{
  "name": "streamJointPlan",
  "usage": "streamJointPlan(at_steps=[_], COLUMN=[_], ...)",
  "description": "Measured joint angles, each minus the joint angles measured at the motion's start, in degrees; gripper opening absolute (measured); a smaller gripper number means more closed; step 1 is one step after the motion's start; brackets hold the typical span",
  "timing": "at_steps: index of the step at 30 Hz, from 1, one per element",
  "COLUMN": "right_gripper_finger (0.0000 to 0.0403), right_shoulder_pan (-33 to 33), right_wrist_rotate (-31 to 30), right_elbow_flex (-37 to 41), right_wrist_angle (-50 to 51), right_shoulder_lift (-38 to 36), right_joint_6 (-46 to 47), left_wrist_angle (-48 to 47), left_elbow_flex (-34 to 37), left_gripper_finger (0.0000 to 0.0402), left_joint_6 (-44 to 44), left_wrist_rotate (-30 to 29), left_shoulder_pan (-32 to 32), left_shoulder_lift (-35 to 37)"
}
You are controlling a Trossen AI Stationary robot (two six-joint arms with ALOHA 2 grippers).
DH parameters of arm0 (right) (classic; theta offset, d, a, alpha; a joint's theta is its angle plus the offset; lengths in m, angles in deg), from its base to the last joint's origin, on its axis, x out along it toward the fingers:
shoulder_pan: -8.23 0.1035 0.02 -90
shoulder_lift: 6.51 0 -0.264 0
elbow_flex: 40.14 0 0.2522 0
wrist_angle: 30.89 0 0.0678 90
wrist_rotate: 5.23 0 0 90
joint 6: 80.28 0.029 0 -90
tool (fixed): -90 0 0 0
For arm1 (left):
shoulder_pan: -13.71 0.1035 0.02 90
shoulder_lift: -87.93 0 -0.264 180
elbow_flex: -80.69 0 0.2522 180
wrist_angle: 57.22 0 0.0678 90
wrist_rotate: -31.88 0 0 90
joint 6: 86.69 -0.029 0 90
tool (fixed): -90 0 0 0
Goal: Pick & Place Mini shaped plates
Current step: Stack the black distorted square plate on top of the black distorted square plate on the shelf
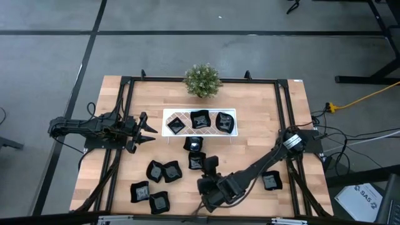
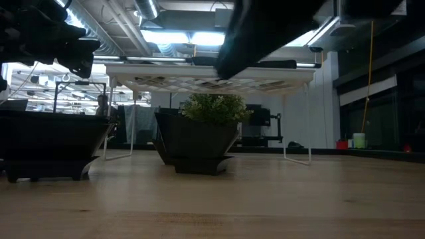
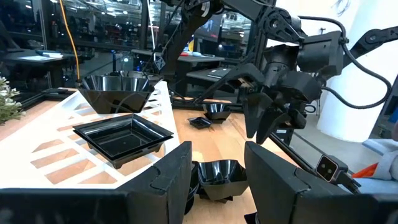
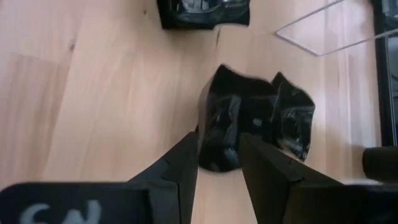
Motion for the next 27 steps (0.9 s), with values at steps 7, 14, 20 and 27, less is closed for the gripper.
streamJointPlan(at_steps=[7, 14, 20, 27], right_gripper_finger=[0.0120, 0.0120, 0.0120, 0.0120], right_shoulder_pan=[-1.43, -3.69, -4.77, -5.67], right_wrist_rotate=[2.27, 2.68, 6.21, 6.89], right_elbow_flex=[0.00, 0.00, 0.00, 0.00], right_wrist_angle=[-6.03, -7.40, -8.47, -8.46], right_shoulder_lift=[2.06, 2.88, 3.72, 4.59], right_joint_6=[-4.14, -3.31, -3.69, -2.34], left_wrist_angle=[0.01, 0.00, 0.01, -0.01], left_elbow_flex=[0.00, 0.00, 0.00, 0.00], left_gripper_finger=[0.0143, 0.0143, 0.0143, 0.0143], left_joint_6=[0.00, 0.01, 0.01, 0.01], left_wrist_rotate=[0.00, -0.01, -0.01, 0.00], left_shoulder_pan=[0.01, 0.00, 0.01, 0.00], left_shoulder_lift=[-0.01, 0.00, -0.01, 0.00])
